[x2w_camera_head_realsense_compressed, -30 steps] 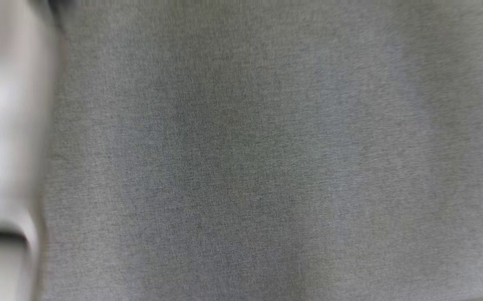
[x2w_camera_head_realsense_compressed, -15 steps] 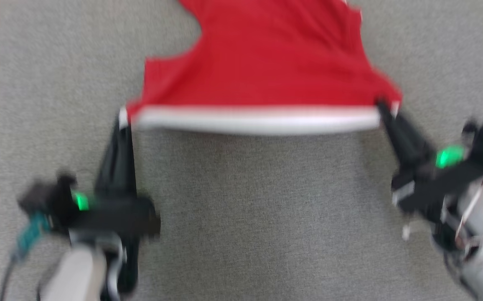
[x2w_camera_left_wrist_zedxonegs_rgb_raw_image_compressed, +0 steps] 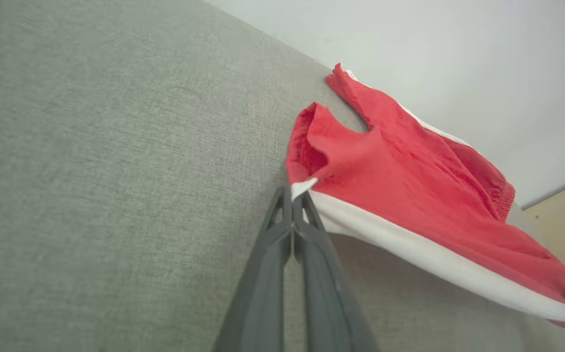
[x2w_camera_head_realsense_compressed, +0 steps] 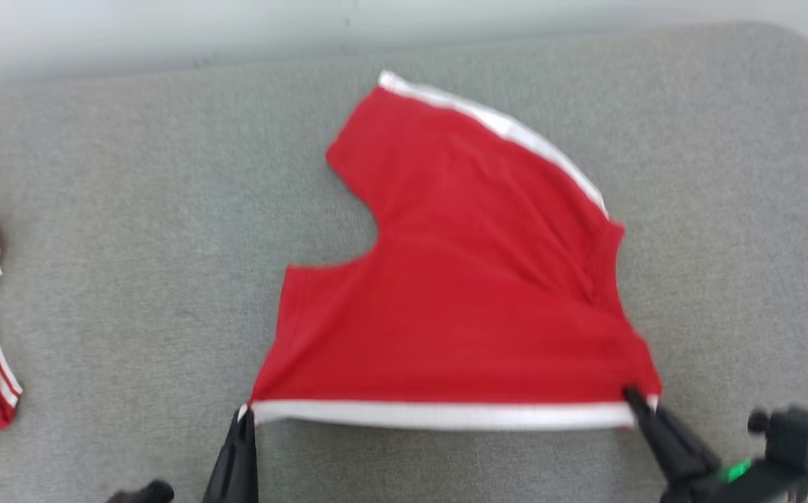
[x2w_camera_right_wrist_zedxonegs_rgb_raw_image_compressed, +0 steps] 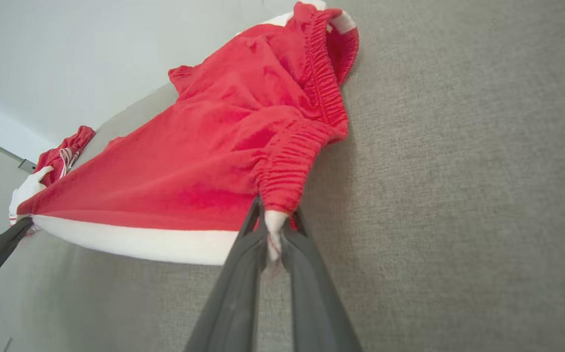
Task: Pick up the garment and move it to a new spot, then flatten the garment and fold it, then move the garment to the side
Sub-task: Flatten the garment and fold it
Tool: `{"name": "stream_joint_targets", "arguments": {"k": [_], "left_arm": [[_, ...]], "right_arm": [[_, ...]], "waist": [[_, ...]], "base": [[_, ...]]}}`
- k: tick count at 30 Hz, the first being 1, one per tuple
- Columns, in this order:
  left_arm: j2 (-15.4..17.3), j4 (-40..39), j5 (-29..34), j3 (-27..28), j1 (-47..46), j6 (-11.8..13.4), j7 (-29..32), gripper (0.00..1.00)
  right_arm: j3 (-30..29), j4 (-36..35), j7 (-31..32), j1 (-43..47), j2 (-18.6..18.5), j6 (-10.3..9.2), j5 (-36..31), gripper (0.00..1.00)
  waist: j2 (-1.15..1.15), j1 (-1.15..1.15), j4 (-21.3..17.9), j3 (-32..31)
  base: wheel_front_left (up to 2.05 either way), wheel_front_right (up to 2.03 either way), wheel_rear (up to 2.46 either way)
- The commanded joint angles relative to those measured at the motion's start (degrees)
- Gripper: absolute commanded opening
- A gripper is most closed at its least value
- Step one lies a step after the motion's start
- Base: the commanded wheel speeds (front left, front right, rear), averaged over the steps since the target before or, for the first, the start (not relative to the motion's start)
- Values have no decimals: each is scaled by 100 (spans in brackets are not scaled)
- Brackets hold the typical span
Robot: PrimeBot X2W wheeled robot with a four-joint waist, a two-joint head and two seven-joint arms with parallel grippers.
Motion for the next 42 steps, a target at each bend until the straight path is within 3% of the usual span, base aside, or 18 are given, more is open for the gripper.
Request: {"name": "stream_joint_targets", "arguments": {"k": [1, 7, 12, 22, 31, 42], "left_arm": [[8, 15, 5, 70, 113, -18, -37, 0], [-33, 1, 133, 125, 209, -76, -37, 0], [117, -60, 387, 56, -225, -191, -13, 0], [838, 163, 959, -230, -2769, -684, 1147, 0], [1045, 1646, 1202, -522, -5174, -1161, 1966, 0], [1127, 3620, 1432, -765, -6998, -1327, 1754, 0]], "right_arm": [[-63, -60, 8, 216, 34, -13, -67, 0], [-419, -216, 55, 677, 181, -13, -259, 0], [-709, -514, 210, 496, 448, -13, -514, 0], [-934, -405, 459, -805, 1020, -13, -598, 0], [-551, 509, 219, -2239, 1506, -13, -529, 0], [-306, 1410, -98, -3336, 2083, -13, -210, 0]], "waist": [[1, 1, 80, -157], [1, 1, 122, -186], [1, 1, -11, -126], [1, 1, -532, 537], [1, 1, -1052, 1273], [1, 1, -1597, 1703]], "base": [[0, 0, 0], [0, 0, 0], [0, 0, 0], [0, 0, 0], [0, 0, 0], [0, 0, 0]]}}
